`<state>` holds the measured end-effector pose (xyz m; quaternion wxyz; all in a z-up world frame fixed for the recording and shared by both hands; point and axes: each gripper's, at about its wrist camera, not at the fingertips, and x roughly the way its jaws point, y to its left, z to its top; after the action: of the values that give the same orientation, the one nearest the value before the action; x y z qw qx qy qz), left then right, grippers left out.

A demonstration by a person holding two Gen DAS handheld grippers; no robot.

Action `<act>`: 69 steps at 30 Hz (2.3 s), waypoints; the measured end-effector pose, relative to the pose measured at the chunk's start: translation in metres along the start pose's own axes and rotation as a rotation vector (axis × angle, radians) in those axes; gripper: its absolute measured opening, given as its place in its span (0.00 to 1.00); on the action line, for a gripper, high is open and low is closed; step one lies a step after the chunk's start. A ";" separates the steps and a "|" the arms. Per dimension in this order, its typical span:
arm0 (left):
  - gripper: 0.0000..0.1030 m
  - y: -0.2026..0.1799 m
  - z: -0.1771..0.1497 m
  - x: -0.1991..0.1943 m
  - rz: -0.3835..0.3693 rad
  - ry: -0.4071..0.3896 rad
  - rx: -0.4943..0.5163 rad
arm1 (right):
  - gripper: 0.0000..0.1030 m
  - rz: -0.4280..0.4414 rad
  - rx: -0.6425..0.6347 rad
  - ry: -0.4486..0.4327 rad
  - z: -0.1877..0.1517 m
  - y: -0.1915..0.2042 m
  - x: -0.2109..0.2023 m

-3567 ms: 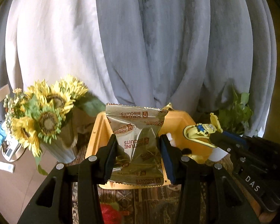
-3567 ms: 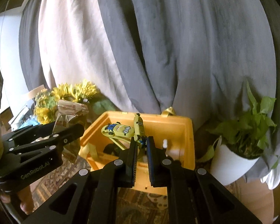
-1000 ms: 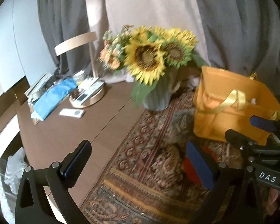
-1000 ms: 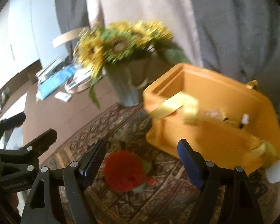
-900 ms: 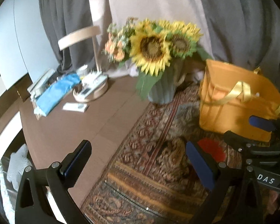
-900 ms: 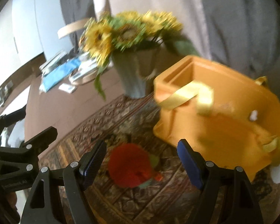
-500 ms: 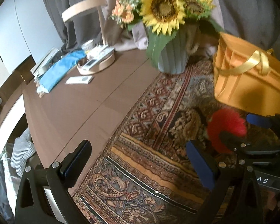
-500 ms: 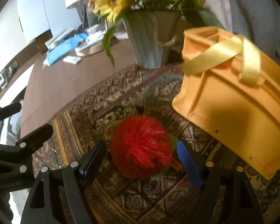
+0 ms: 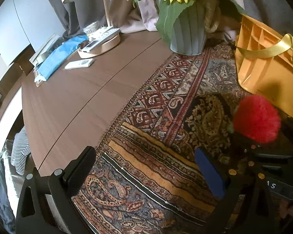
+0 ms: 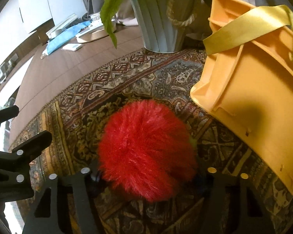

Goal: Organize soft objects
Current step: 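Close the right gripper on the red pompom and lift it, then carry the red pompom over the crate and open the right gripper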

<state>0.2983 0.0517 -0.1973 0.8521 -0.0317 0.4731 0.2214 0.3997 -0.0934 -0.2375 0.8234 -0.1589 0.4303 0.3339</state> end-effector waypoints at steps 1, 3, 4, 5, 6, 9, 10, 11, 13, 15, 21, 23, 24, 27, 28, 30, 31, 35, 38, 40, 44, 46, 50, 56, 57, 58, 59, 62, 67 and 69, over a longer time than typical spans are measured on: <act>1.00 0.000 0.001 0.001 0.001 -0.001 -0.001 | 0.57 0.000 0.003 -0.001 0.001 -0.001 0.001; 1.00 -0.001 0.002 0.002 0.004 -0.001 0.000 | 0.51 0.005 0.014 -0.003 0.002 -0.004 0.003; 1.00 -0.001 0.003 0.003 0.004 -0.001 0.000 | 0.48 0.007 0.016 -0.007 0.003 -0.005 0.004; 1.00 -0.001 0.004 0.003 0.001 0.000 0.001 | 0.47 0.008 0.016 -0.010 0.004 -0.005 0.004; 1.00 -0.002 0.005 0.004 0.000 0.000 0.003 | 0.42 0.010 0.018 -0.013 0.005 -0.007 0.005; 1.00 -0.005 0.006 0.004 -0.004 -0.002 0.010 | 0.33 0.022 0.028 -0.024 0.005 -0.010 0.004; 1.00 -0.005 0.006 0.004 -0.006 -0.003 0.011 | 0.31 0.027 0.033 -0.027 0.005 -0.012 0.004; 1.00 -0.006 0.006 0.004 -0.007 -0.003 0.013 | 0.30 0.030 0.037 -0.030 0.005 -0.013 0.003; 1.00 -0.008 0.007 0.003 -0.010 -0.006 0.016 | 0.29 0.038 0.045 -0.036 0.003 -0.014 0.001; 1.00 -0.009 0.008 0.001 -0.015 -0.010 0.021 | 0.29 0.042 0.057 -0.047 0.002 -0.015 -0.005; 1.00 -0.013 0.012 -0.010 -0.040 -0.036 0.019 | 0.29 0.035 0.082 -0.091 0.000 -0.016 -0.031; 1.00 -0.015 0.014 -0.016 -0.050 -0.055 0.021 | 0.29 0.023 0.092 -0.115 0.001 -0.018 -0.043; 1.00 -0.016 0.016 -0.020 -0.053 -0.065 0.022 | 0.29 0.016 0.095 -0.124 0.001 -0.019 -0.049; 1.00 -0.020 0.022 -0.033 -0.060 -0.109 0.034 | 0.29 -0.007 0.104 -0.160 0.002 -0.021 -0.067; 1.00 -0.021 0.025 -0.038 -0.062 -0.125 0.040 | 0.29 -0.012 0.107 -0.169 0.003 -0.022 -0.073; 1.00 -0.025 0.030 -0.047 -0.066 -0.154 0.048 | 0.29 -0.026 0.120 -0.192 0.004 -0.025 -0.085; 1.00 -0.026 0.033 -0.051 -0.071 -0.164 0.049 | 0.29 -0.031 0.125 -0.200 0.005 -0.027 -0.090; 1.00 -0.032 0.043 -0.067 -0.100 -0.214 0.050 | 0.29 -0.070 0.155 -0.250 0.006 -0.035 -0.115; 1.00 -0.041 0.050 -0.077 -0.118 -0.249 0.059 | 0.29 -0.100 0.172 -0.278 0.007 -0.039 -0.130; 1.00 -0.047 0.055 -0.082 -0.130 -0.270 0.067 | 0.29 -0.123 0.183 -0.293 0.006 -0.044 -0.140; 1.00 -0.060 0.063 -0.092 -0.166 -0.306 0.087 | 0.29 -0.159 0.222 -0.326 0.004 -0.055 -0.158; 1.00 -0.068 0.068 -0.099 -0.182 -0.325 0.097 | 0.29 -0.171 0.241 -0.339 0.002 -0.063 -0.166; 1.00 -0.080 0.077 -0.109 -0.218 -0.354 0.116 | 0.29 -0.207 0.277 -0.371 0.001 -0.077 -0.183; 1.00 -0.099 0.092 -0.124 -0.271 -0.389 0.133 | 0.29 -0.247 0.318 -0.422 0.005 -0.088 -0.210; 1.00 -0.102 0.094 -0.127 -0.278 -0.394 0.136 | 0.29 -0.251 0.323 -0.430 0.005 -0.090 -0.213; 1.00 -0.104 0.095 -0.128 -0.282 -0.399 0.138 | 0.29 -0.255 0.326 -0.436 0.006 -0.092 -0.216; 1.00 -0.106 0.098 -0.130 -0.285 -0.404 0.139 | 0.29 -0.259 0.327 -0.443 0.007 -0.094 -0.219; 1.00 -0.112 0.105 -0.136 -0.295 -0.417 0.140 | 0.29 -0.275 0.332 -0.463 0.011 -0.101 -0.229; 1.00 -0.121 0.115 -0.144 -0.297 -0.440 0.139 | 0.29 -0.291 0.338 -0.487 0.020 -0.114 -0.238; 1.00 -0.125 0.121 -0.145 -0.293 -0.443 0.145 | 0.29 -0.282 0.349 -0.488 0.026 -0.122 -0.238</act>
<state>0.3789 -0.0798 -0.0312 0.9578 0.0102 0.2802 0.0628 0.4022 -0.2665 -0.0318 0.9552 0.0114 0.2447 0.1661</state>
